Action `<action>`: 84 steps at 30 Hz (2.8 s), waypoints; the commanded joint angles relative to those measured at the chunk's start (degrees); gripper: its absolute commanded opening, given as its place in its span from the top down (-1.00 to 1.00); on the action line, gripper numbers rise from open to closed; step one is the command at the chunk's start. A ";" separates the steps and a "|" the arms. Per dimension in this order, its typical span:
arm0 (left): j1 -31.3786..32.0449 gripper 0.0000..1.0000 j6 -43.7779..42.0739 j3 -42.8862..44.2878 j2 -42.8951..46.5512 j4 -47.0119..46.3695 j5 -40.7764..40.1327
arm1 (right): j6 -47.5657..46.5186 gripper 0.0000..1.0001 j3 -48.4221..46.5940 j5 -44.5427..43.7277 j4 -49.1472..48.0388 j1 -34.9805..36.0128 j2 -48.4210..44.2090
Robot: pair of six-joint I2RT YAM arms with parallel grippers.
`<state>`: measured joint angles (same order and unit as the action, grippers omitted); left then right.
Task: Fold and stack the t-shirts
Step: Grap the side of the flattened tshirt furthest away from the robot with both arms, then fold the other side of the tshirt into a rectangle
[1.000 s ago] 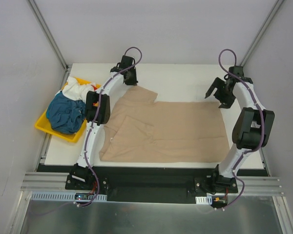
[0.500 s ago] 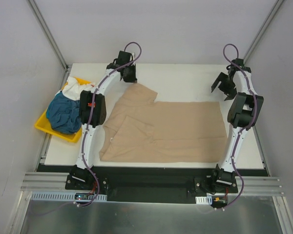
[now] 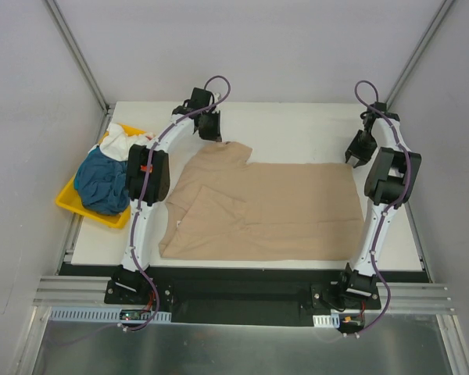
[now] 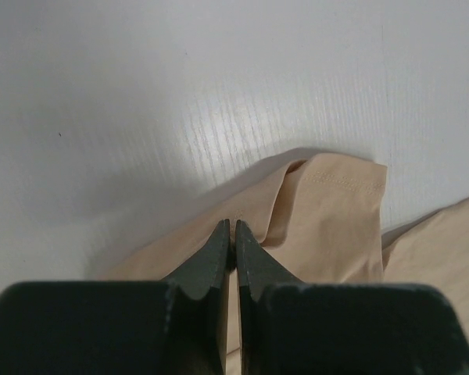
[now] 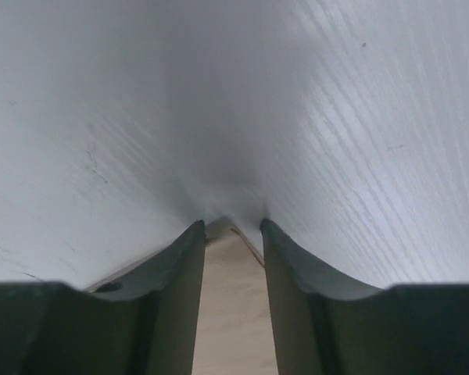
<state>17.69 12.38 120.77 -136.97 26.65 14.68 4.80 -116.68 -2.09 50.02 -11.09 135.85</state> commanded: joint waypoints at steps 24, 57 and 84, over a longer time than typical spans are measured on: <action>0.76 1.00 0.36 -13.44 15.93 -3.27 7.03 | -6.82 0.99 15.86 2.44 -10.37 4.41 -19.55; 4.46 1.00 15.13 -68.47 68.13 -12.42 -2.19 | -3.92 0.99 38.46 -5.91 -10.47 3.97 -42.51; 5.07 1.00 20.75 -80.69 84.85 -3.28 0.35 | -3.74 0.99 46.28 -12.24 -5.20 3.10 -50.33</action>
<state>22.20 32.64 40.34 -53.52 21.30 14.76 0.84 -71.55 -11.38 42.46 -7.29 89.17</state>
